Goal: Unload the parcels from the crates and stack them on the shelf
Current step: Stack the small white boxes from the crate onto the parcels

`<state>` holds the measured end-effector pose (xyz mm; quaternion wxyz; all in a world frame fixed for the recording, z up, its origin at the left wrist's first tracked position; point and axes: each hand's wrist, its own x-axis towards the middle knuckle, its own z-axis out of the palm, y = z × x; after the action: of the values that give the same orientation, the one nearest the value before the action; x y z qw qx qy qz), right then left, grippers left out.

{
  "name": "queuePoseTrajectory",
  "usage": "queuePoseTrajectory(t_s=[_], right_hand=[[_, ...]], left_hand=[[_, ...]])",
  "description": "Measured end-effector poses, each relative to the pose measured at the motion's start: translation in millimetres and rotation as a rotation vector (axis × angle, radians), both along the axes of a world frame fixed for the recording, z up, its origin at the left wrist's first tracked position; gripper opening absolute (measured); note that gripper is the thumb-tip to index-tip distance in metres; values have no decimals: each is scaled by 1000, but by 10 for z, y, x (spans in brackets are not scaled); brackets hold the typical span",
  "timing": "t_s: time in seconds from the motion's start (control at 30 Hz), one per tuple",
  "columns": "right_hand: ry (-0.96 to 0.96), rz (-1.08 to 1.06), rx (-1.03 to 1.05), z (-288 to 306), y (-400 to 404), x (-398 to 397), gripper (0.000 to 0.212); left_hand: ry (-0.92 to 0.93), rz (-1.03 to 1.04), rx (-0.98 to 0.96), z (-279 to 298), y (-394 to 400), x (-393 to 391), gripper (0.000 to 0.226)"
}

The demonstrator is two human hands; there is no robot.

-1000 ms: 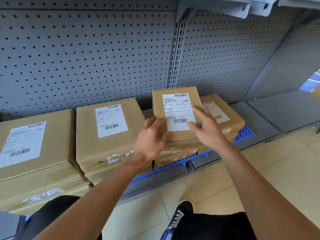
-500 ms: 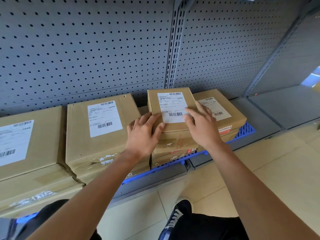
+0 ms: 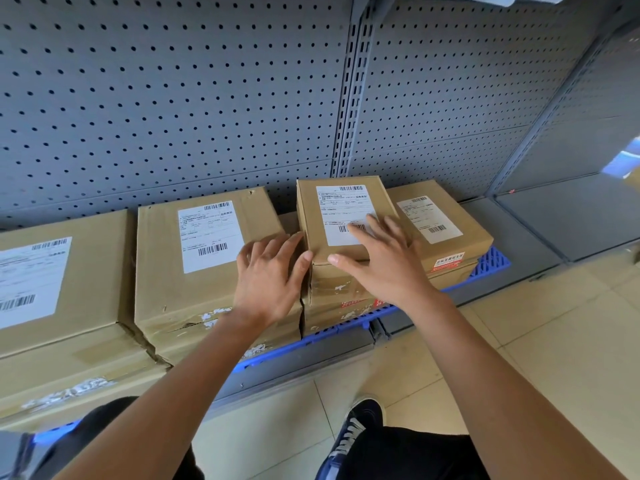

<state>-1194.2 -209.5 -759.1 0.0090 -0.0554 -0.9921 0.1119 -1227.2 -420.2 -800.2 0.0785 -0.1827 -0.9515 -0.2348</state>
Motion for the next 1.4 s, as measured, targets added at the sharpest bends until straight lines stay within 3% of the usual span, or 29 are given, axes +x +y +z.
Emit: queuePoseTrajectory(t_s=[0.23, 0.6, 0.7, 0.8, 0.93, 1.4], right_hand=[[24, 60, -11, 35, 71, -78, 77], [27, 157, -48, -18, 62, -314, 87], [36, 183, -58, -42, 16, -336, 88], [32, 201, -48, -57, -19, -363, 79], [41, 218, -20, -48, -85, -374, 61], [167, 242, 17, -56, -199, -291, 48]], left_hand=[[0, 25, 12, -22, -9, 8, 68], [33, 59, 146, -56, -9, -26, 46], [-4, 59, 154, -33, -7, -13, 59], [-39, 62, 142, -19, -10, -6, 73], [-28, 63, 140, -5, -1, 9, 67], [-78, 19, 83, 39, -31, -50, 58]])
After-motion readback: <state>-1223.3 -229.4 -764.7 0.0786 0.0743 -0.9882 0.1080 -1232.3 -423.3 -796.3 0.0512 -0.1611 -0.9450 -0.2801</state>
